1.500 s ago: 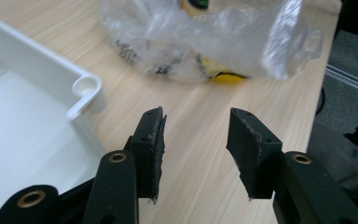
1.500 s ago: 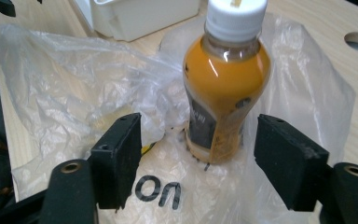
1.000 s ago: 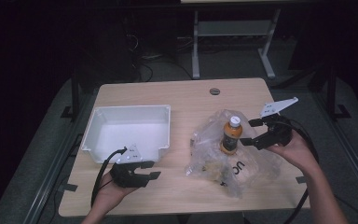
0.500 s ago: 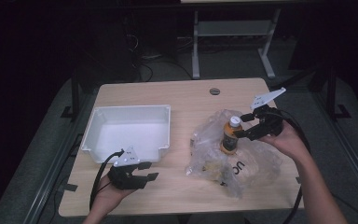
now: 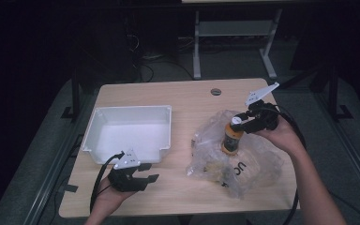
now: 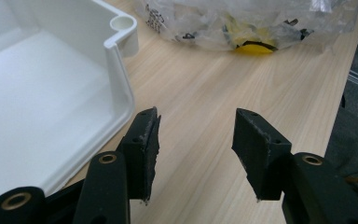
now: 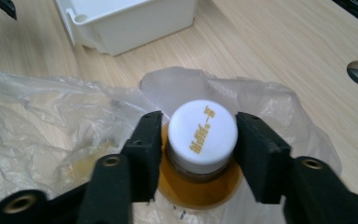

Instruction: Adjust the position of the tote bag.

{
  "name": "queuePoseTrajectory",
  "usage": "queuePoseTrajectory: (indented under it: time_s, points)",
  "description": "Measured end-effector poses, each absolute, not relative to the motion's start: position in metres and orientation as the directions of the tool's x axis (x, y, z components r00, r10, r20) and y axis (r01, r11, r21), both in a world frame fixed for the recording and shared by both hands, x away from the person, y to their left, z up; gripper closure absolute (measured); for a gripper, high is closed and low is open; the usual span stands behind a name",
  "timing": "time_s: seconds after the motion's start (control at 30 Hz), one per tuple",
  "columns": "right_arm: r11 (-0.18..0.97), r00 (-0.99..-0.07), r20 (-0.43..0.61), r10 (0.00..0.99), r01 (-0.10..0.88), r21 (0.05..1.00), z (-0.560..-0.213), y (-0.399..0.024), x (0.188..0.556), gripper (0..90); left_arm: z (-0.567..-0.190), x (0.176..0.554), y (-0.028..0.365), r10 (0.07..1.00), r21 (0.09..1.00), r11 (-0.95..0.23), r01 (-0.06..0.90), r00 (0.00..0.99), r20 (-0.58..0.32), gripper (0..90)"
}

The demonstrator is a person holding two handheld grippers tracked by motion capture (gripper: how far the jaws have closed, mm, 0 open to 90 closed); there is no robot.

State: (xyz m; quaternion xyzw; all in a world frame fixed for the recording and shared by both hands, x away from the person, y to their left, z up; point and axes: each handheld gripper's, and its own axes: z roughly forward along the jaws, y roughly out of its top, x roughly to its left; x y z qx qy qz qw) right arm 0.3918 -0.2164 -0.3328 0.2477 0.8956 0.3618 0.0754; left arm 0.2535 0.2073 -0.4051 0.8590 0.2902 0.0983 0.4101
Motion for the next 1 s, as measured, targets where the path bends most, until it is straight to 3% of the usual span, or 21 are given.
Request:
queuePoseTrajectory:
  time_s: [0.07, 1.0]
  points:
    - [0.611, -0.867, 0.046, 0.496, 0.386, 0.691, -0.331, -0.217, 0.391, 57.0, -0.405, 0.253, 0.207, 0.580, 0.764, -0.491, 0.418, 0.812, -0.071, 50.2]
    - [0.644, -0.870, 0.003, 0.494, 0.368, 0.670, -0.328, -0.214, 0.387, 58.9, -0.411, 0.246, 0.224, 0.619, 0.759, -0.484, 0.436, 0.783, -0.054, 44.4]
